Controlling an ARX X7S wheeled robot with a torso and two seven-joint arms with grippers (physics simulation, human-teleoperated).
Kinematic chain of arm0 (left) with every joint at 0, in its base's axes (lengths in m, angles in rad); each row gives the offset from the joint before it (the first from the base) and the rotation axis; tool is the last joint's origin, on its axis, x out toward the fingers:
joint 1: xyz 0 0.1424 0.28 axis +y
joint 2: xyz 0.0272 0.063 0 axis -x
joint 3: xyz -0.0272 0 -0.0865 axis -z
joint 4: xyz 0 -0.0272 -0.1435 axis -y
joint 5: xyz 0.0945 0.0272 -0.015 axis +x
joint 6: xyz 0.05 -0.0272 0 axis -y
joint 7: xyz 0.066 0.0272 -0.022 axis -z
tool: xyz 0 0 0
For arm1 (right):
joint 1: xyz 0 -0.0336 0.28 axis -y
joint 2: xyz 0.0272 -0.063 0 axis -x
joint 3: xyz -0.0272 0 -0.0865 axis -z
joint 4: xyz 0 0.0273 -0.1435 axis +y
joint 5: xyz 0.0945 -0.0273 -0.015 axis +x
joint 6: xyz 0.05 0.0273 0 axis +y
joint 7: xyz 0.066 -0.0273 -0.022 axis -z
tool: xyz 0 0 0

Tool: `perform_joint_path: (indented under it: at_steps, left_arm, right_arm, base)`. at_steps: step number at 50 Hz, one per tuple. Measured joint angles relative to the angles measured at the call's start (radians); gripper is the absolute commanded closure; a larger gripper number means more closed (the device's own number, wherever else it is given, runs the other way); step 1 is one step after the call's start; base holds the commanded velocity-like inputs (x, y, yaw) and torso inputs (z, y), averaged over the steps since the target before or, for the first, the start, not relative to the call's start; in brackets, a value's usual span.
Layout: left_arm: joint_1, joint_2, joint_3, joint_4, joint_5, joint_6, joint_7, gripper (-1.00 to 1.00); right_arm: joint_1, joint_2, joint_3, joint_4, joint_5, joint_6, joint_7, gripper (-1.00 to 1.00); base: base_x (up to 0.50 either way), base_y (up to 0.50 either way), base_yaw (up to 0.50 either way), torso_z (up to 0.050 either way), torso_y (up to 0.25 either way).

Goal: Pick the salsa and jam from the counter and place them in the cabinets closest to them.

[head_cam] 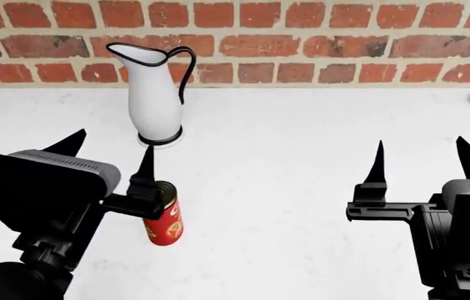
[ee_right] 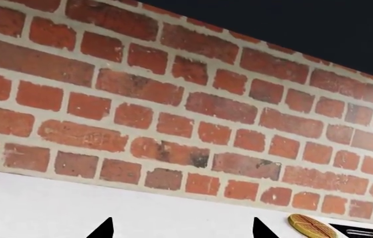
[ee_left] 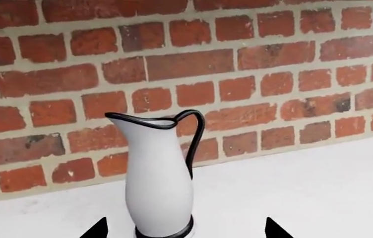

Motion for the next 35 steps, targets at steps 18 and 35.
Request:
perform_joint_path:
  at_steps: [18,35]
  left_arm:
    - [-0.018,0.052,0.018,-0.065,-0.143,-0.051,0.007,-1.00]
    - [0.051,0.057,0.025,-0.082,-0.153,-0.039,0.009,-1.00]
  right_arm:
    - [-0.001,0.008,-0.002,0.015,0.014,-0.006,0.025,-1.00]
    - [0.003,0.018,-0.007,0.018,0.028,0.000,0.039,-1.00]
  base:
    - [0.00,0.00,0.00,0.000,0.000]
    - [0.00,0.00,0.00,0.000,0.000]
